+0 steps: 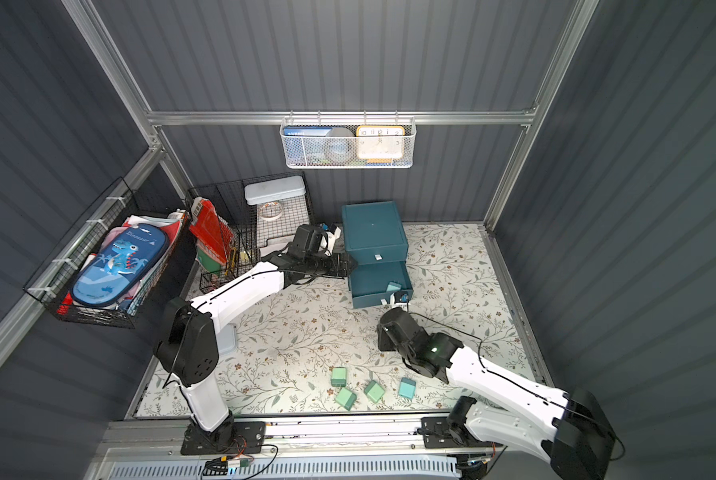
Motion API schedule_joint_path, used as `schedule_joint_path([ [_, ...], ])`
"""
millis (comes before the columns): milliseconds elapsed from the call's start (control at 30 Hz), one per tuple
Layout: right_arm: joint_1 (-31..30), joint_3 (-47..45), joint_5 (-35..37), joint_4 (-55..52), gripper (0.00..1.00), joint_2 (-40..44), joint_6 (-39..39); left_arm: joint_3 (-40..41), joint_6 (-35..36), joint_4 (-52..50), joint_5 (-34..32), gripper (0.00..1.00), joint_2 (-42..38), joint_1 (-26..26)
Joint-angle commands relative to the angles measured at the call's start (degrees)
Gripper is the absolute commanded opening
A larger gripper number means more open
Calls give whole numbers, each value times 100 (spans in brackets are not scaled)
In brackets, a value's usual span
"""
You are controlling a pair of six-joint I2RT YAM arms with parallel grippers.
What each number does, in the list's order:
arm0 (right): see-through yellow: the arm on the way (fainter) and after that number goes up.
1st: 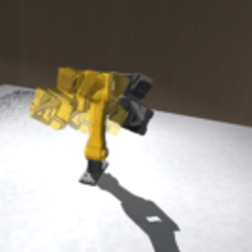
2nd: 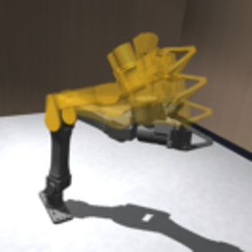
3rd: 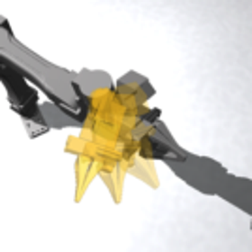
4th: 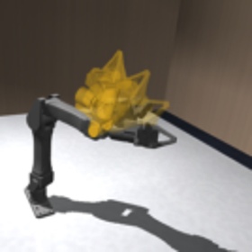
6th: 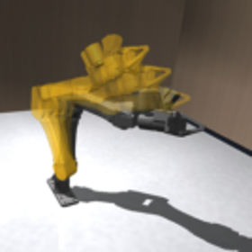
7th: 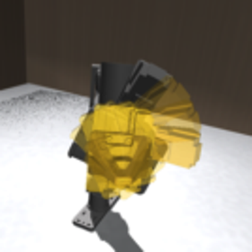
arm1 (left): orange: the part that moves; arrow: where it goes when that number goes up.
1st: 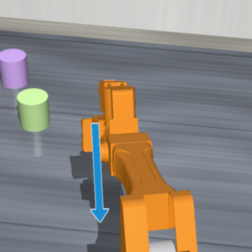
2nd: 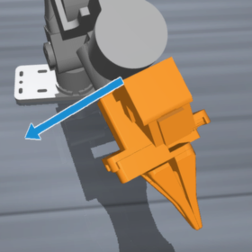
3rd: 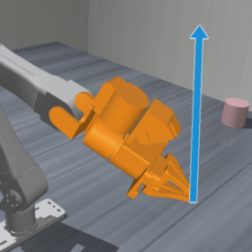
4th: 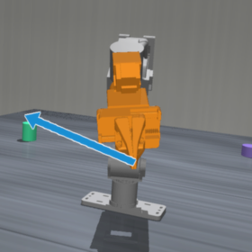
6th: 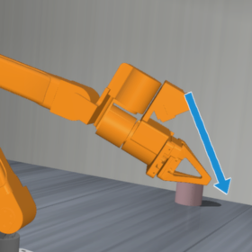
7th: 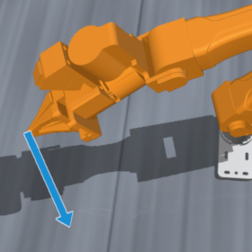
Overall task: Place the plugs into the drawer by color
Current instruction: Pick up the plug from the center of the board, then place the plug in the drawer.
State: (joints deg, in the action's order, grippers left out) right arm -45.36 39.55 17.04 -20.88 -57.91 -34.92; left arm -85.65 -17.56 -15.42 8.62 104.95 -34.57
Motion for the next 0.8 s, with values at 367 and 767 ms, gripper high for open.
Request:
schedule_joint_path([
  [367,1396,2133,-832,847,26,-2496,2251,-75,49,-60,26,83,-107,-6],
  [767,1497,1806,-1121,431,26,-2518,2112,-57,49,-9,61,84,-58,-8],
])
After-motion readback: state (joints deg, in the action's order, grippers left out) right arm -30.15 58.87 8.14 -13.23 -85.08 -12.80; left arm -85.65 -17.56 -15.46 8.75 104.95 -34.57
